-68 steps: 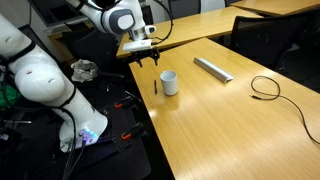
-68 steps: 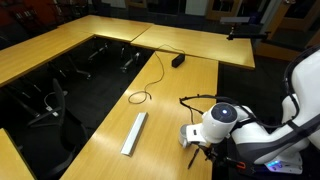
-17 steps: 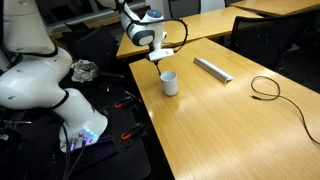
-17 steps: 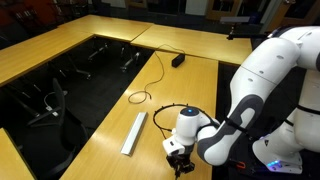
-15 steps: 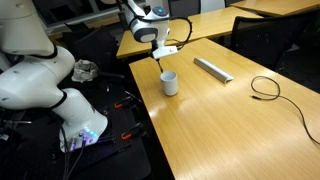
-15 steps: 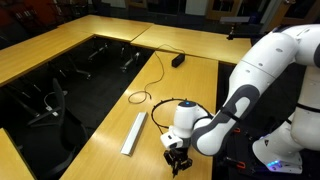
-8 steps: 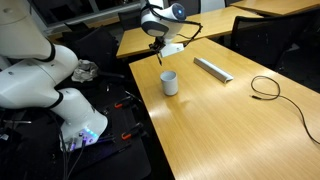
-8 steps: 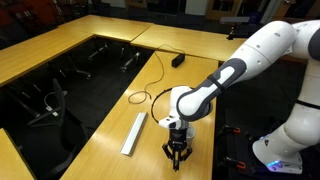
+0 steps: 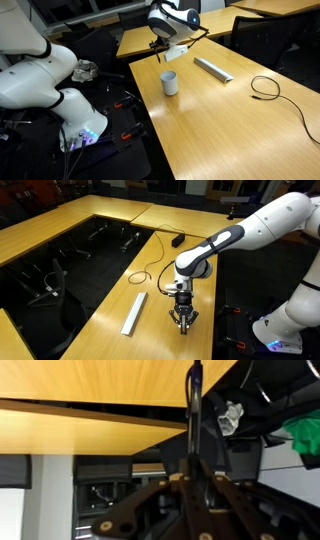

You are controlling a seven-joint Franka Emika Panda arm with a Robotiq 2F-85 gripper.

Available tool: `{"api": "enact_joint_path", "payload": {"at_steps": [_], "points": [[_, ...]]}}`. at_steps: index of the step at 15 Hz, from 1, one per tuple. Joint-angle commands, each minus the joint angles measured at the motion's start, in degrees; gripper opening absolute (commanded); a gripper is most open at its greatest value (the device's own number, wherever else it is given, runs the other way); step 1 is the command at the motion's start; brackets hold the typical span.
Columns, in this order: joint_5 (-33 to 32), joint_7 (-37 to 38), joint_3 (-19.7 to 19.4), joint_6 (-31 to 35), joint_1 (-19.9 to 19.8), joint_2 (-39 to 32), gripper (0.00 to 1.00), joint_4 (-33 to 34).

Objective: Pick up the pen and put it in the cup

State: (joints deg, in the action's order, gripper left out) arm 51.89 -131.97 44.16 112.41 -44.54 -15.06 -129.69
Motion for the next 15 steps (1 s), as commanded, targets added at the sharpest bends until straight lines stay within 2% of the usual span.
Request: {"api": "enact_joint_path", "payload": {"at_steps": [1, 4, 7, 11, 15], "points": [[1.1, -2.7, -15.2, -6.3, 11.6, 7.8, 0.03, -1.5], [0.1, -2.8, -29.2, -8.1, 22.0, 10.6, 0.03, -2.8], [0.5, -6.0, -37.5, -6.2, 28.2, 12.1, 0.03, -5.0], [1.5, -9.9, -44.0, -4.9, 31.8, 12.2, 0.03, -7.7], [2.2, -11.9, -47.1, -0.8, 33.3, 11.8, 0.03, -9.5]]}}
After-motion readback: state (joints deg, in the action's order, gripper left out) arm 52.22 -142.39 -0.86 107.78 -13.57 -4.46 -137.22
